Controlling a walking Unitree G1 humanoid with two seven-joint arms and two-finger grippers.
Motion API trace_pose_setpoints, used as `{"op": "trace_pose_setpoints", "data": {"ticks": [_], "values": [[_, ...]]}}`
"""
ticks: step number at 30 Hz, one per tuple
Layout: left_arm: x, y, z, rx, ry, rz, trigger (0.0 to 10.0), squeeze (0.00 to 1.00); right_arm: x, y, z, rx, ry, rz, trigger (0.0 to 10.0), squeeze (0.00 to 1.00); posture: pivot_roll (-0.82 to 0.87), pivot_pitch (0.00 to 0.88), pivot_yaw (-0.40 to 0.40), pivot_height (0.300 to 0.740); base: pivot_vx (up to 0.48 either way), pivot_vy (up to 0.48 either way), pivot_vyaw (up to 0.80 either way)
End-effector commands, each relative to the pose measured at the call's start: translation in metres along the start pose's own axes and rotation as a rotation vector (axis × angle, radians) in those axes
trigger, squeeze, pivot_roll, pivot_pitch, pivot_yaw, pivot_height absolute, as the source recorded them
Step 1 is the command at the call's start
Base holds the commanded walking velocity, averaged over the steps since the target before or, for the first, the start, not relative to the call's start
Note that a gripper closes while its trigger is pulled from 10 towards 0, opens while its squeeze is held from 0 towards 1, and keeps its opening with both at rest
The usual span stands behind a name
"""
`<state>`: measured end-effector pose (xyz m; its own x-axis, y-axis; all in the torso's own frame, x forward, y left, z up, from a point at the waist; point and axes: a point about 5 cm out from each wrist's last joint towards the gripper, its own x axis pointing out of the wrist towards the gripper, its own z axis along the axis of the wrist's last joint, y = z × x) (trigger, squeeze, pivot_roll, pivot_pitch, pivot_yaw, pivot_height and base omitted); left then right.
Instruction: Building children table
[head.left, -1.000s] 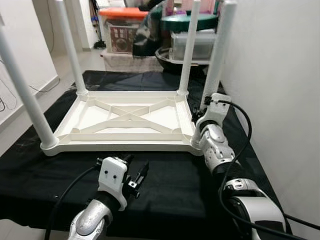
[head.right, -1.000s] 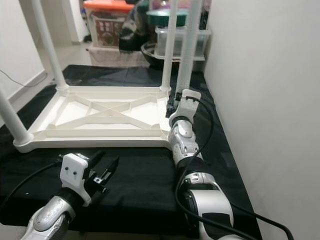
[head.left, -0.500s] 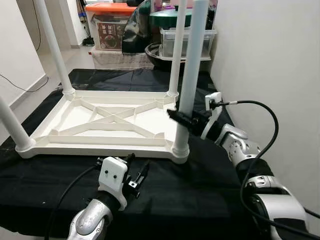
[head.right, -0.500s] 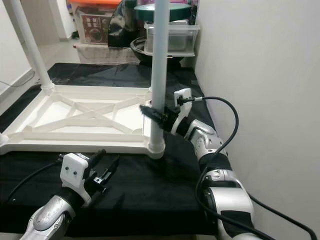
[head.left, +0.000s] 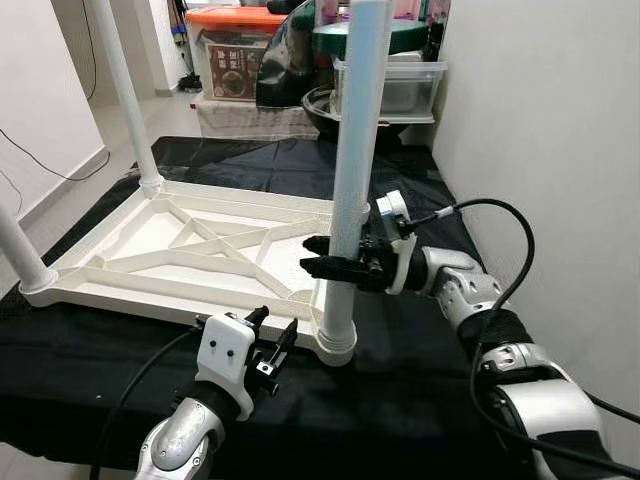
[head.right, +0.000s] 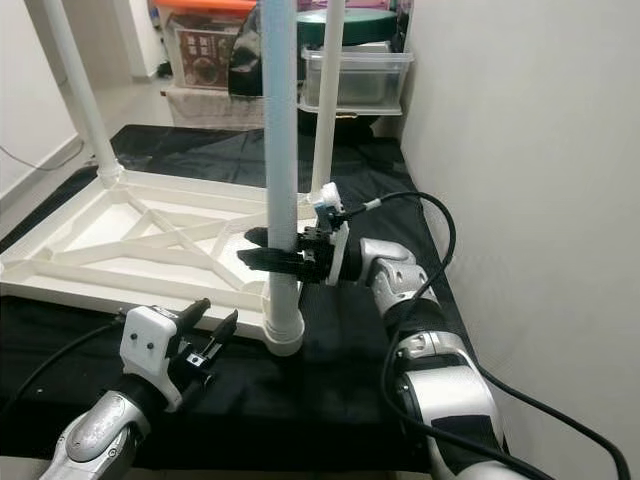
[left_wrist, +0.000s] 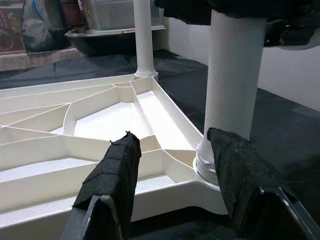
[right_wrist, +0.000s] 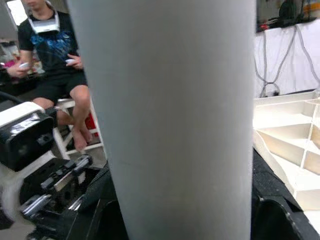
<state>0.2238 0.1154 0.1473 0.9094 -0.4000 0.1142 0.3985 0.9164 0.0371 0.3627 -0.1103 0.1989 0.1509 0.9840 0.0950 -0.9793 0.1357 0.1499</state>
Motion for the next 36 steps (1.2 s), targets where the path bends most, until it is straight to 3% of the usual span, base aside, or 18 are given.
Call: {"op": "trace_pose_setpoints", "data": {"ticks": [1,2,7,8,10,11,12,15,17,22,23,26,27,29,30,33,34,36], "values": [[0.001,-0.001,-0.003,0.002,0.007,-0.003,10.0,0.00,0.004,-0.003,-0.005,0.036,-0.008,-0.049,0.0,0.00,-0.01,0.000,-0.038,0.740,0.000,0.000,0.00],[0.001,-0.001,-0.003,0.002,0.007,-0.003,10.0,0.00,0.004,-0.003,-0.005,0.036,-0.008,-0.049,0.0,0.00,-0.01,0.000,-0.038,0.740,0.000,0.000,0.00],[0.001,-0.001,-0.004,0.001,0.011,-0.001,10.0,0.00,0.002,-0.029,-0.011,0.006,-0.076,-0.604,0.0,0.00,-0.01,0.000,-0.042,0.740,0.000,0.000,0.00],[0.001,-0.001,-0.004,0.001,0.011,-0.001,10.0,0.00,0.002,-0.029,-0.011,0.006,-0.076,-0.604,0.0,0.00,-0.01,0.000,-0.042,0.740,0.000,0.000,0.00],[0.001,0.000,-0.004,0.002,0.011,0.000,10.0,0.00,-0.018,-0.043,-0.010,0.006,-0.107,-0.949,0.0,0.00,-0.01,0.000,-0.038,0.740,0.000,0.000,0.00],[0.001,0.000,-0.004,0.002,0.011,0.000,10.0,0.00,-0.018,-0.043,-0.010,0.006,-0.107,-0.949,0.0,0.00,-0.01,0.000,-0.038,0.740,0.000,0.000,0.00],[0.002,0.000,-0.004,0.002,0.011,0.000,10.0,0.00,-0.037,-0.049,-0.013,0.001,-0.088,-1.202,0.0,0.00,-0.02,0.000,-0.033,0.740,0.000,0.000,0.00],[0.002,0.000,-0.004,0.002,0.012,0.000,10.0,0.00,-0.053,-0.050,-0.015,-0.038,-0.065,-1.391,0.0,0.00,-0.02,0.000,-0.033,0.740,0.000,0.000,0.00],[0.002,-0.001,-0.005,0.001,0.015,-0.001,10.0,0.00,-0.071,-0.045,-0.023,-0.033,-0.069,-1.688,0.0,0.00,-0.03,0.000,-0.021,0.740,0.000,0.000,0.00],[0.002,-0.001,-0.005,0.001,0.016,-0.001,10.0,0.00,-0.069,-0.036,-0.039,0.024,-0.038,-1.798,0.0,0.00,-0.03,0.000,-0.021,0.740,0.000,0.000,0.00],[0.002,-0.001,-0.005,0.002,0.015,-0.001,10.0,0.00,-0.056,-0.038,-0.038,0.026,-0.060,-1.737,10.0,0.00,-0.03,0.000,-0.023,0.740,0.000,0.000,0.00],[0.003,-0.001,-0.005,0.005,0.015,0.001,10.0,0.00,-0.039,-0.040,-0.032,0.020,-0.129,-1.645,10.0,0.00,-0.03,0.000,-0.023,0.740,0.000,0.000,0.00],[0.003,0.000,-0.005,0.008,0.016,0.006,10.0,0.00,-0.028,-0.041,-0.023,0.001,-0.188,-1.552,10.0,0.13,-0.03,0.000,-0.023,0.740,0.000,0.000,0.00],[0.003,0.000,-0.005,0.008,0.016,0.006,10.0,0.00,-0.028,-0.041,-0.023,0.001,-0.188,-1.552,10.0,0.13,-0.03,0.000,-0.023,0.740,0.000,0.000,0.00],[0.003,0.001,-0.005,0.010,0.016,0.009,10.0,0.00,-0.022,-0.040,-0.018,-0.015,-0.223,-1.508,10.0,1.00,-0.03,0.000,-0.023,0.740,0.000,0.000,0.00],[0.003,0.001,-0.005,0.012,0.017,0.011,10.0,0.00,-0.015,-0.041,-0.007,0.032,-0.301,-1.406,10.0,0.99,-0.03,0.000,-0.023,0.740,0.000,0.000,0.00],[0.003,0.001,-0.005,0.014,0.017,0.011,10.0,0.00,-0.014,-0.041,-0.001,0.046,-0.328,-1.340,10.0,0.00,-0.03,0.000,-0.023,0.740,0.000,0.000,0.00],[0.003,0.001,-0.005,0.014,0.017,0.011,10.0,0.00,-0.012,-0.040,0.003,0.061,-0.339,-1.243,10.0,0.00,-0.03,0.000,-0.023,0.740,0.000,0.000,0.00]]}}
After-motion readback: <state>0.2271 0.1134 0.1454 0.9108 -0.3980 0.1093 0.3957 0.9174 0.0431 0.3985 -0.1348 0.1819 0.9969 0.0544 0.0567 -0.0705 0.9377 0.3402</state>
